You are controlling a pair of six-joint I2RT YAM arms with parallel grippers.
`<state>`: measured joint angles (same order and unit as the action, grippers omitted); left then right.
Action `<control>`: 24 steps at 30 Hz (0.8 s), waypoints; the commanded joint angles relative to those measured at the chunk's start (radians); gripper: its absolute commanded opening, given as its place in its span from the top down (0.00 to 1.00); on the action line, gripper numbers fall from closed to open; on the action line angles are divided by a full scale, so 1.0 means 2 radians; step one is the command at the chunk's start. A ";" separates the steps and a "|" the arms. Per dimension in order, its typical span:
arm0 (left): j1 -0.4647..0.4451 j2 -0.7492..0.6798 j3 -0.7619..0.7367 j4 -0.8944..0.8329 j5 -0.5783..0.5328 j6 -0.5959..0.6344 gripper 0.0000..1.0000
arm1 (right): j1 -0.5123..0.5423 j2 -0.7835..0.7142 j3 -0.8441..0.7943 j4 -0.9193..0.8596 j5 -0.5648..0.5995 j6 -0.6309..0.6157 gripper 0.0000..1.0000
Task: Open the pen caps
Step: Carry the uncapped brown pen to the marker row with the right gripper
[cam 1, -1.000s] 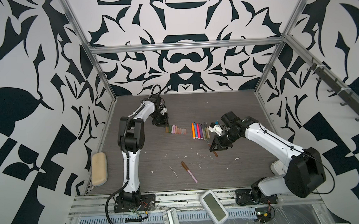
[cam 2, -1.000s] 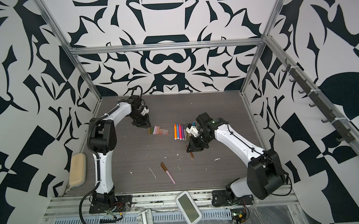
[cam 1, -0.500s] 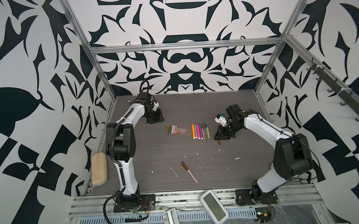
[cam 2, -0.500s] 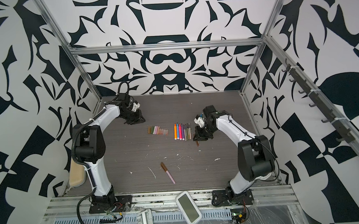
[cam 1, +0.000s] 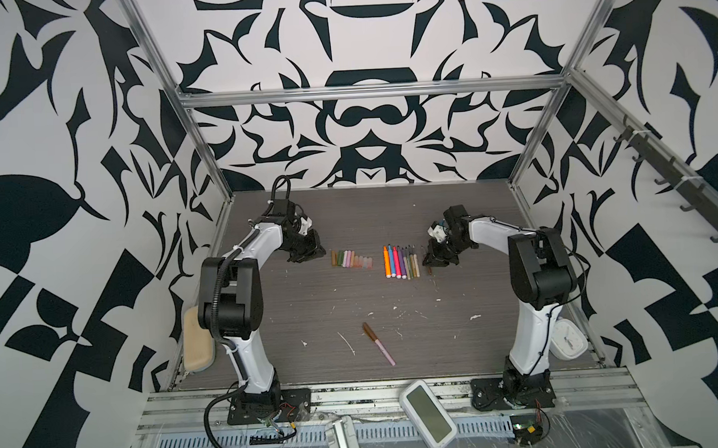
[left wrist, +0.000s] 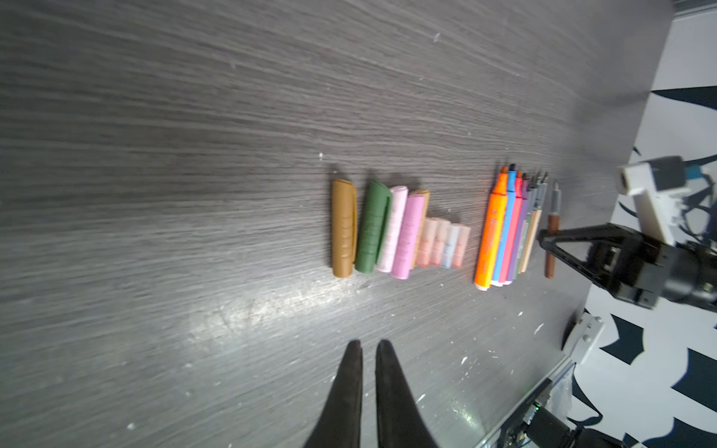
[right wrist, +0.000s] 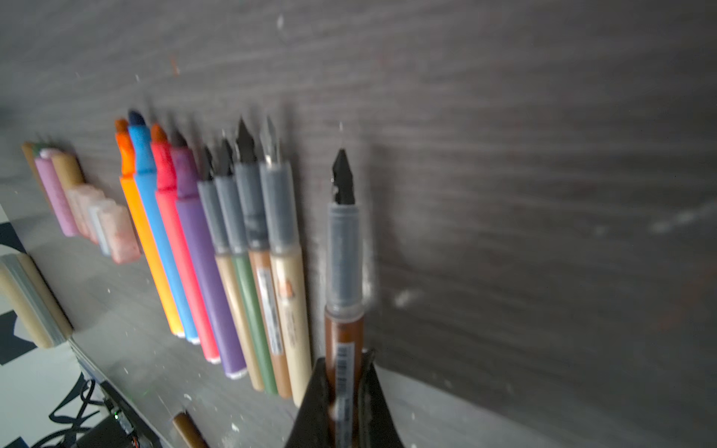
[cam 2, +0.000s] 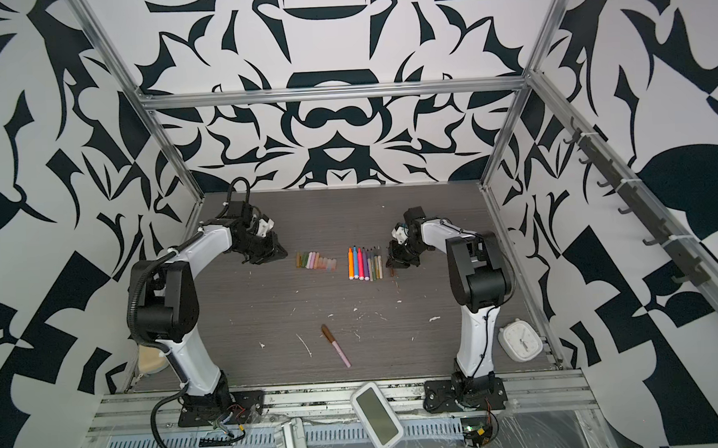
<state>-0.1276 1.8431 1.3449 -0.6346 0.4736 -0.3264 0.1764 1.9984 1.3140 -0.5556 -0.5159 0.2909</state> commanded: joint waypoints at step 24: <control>0.002 0.017 0.008 -0.007 0.021 -0.022 0.88 | 0.002 0.003 0.002 0.024 -0.039 0.027 0.66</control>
<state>-0.1272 1.8648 1.3437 -0.6254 0.4984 -0.3672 0.1764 2.0113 1.3140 -0.5224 -0.5804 0.3408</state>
